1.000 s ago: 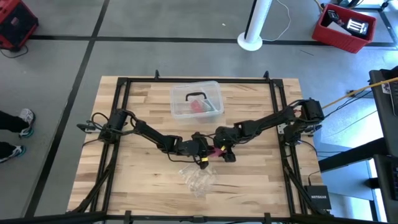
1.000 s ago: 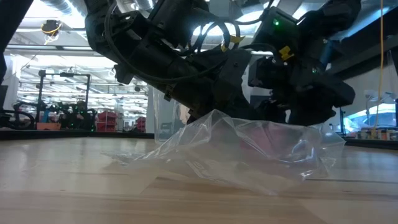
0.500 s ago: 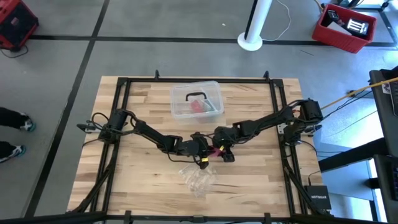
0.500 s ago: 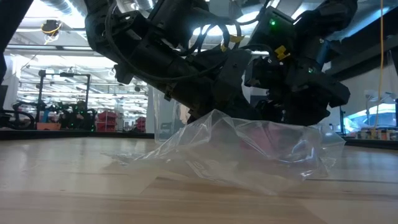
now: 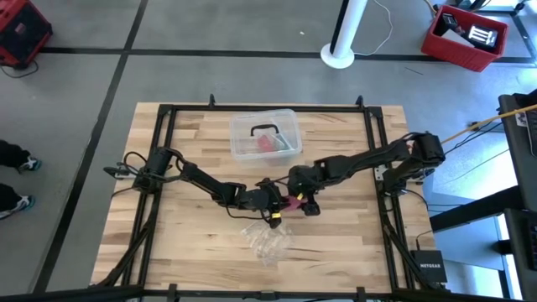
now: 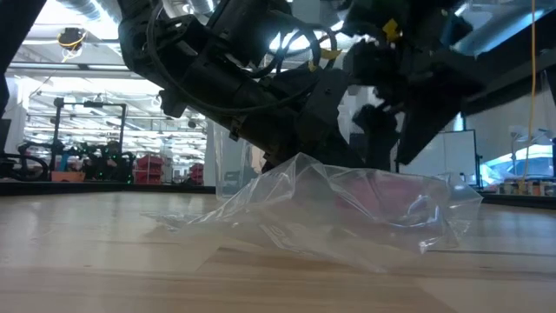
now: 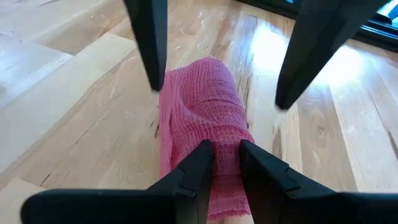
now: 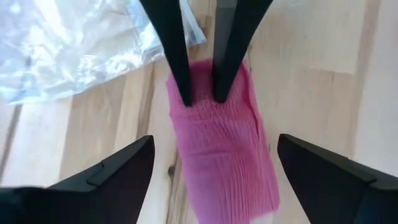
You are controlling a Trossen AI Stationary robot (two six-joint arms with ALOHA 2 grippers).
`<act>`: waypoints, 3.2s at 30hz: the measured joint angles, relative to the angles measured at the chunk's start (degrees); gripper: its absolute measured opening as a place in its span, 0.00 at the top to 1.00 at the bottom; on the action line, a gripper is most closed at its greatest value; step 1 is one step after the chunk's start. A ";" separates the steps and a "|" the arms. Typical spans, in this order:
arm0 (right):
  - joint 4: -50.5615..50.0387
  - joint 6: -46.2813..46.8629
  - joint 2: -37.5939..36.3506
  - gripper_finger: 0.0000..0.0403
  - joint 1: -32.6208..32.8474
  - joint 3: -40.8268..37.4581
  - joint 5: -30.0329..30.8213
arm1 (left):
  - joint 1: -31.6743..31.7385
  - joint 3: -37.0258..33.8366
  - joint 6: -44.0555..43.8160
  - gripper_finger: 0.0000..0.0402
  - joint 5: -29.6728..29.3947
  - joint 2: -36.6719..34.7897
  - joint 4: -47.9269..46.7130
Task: Roll bandage
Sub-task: Roll the pink bandage, then open the transparent zip bag
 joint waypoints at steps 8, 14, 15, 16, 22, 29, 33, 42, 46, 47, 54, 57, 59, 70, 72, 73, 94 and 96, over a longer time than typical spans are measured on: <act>-4.46 -0.86 -5.08 0.15 0.02 -1.08 -0.07 | 0.00 0.00 0.03 0.82 0.07 0.00 -0.01; 12.51 -3.15 -5.83 0.15 0.00 -11.46 -0.05 | 0.04 0.00 0.16 0.82 0.05 0.00 -0.01; 16.59 -2.83 -5.69 0.15 0.00 -13.32 -0.11 | 0.04 0.00 0.18 0.82 0.02 0.00 0.01; 20.25 -1.99 -5.46 0.15 -0.02 -14.88 -0.58 | 0.06 0.00 0.18 0.82 0.02 0.00 0.01; 30.37 0.97 -5.40 0.15 0.00 -19.63 -3.52 | 0.07 0.00 -0.26 0.82 -0.02 0.00 -0.01; 36.00 0.22 -3.35 0.15 0.00 -21.73 -3.07 | 0.09 -0.02 -0.27 0.82 -0.07 0.00 0.02; 35.49 -0.17 -0.86 0.15 -0.02 -22.51 -3.88 | 0.09 0.00 -0.25 0.82 -0.09 -0.02 -0.14; 33.57 -0.73 -1.20 0.15 0.00 -21.67 -1.61 | -0.26 -0.15 2.14 0.82 -0.03 -2.76 -3.00; 27.64 -2.13 -2.25 0.15 -0.08 -19.11 0.32 | -1.51 -0.25 4.21 0.82 0.00 -7.50 -7.44; 25.92 -2.15 -2.62 0.15 -0.09 -18.37 0.61 | -1.85 -0.22 4.46 0.82 -0.06 -8.85 -8.56; 21.10 -1.07 -4.66 0.15 -0.04 -16.78 0.59 | -3.17 -0.13 4.19 0.82 -1.28 -15.38 -19.84; 18.92 -0.03 -6.96 0.15 -0.04 -16.76 0.51 | -4.31 -0.10 2.85 0.82 -3.51 -16.72 -21.58; 16.55 0.89 -9.30 0.15 -0.04 -16.76 0.44 | -5.88 -0.38 2.75 0.82 -5.50 -17.13 -21.22; 17.86 5.91 -20.73 0.15 1.62 -16.71 -0.15 | -12.46 -0.37 -4.53 0.82 -7.78 -17.33 -23.74; 20.53 7.07 -20.64 0.15 3.92 -16.69 -0.27 | -13.89 -0.37 -6.71 0.82 -7.45 -17.35 -25.90; 21.68 7.27 -20.29 0.15 5.19 -16.69 -0.23 | -14.55 -0.37 -8.23 0.82 -7.30 -17.35 -27.34; 56.91 -0.83 12.41 0.15 12.08 -8.31 10.59 | -23.39 -0.37 -32.42 0.82 -10.50 -13.22 -47.33; 52.48 -1.96 16.20 0.15 10.96 -4.54 10.43 | -23.94 -0.37 -33.25 0.82 -11.12 -13.18 -47.39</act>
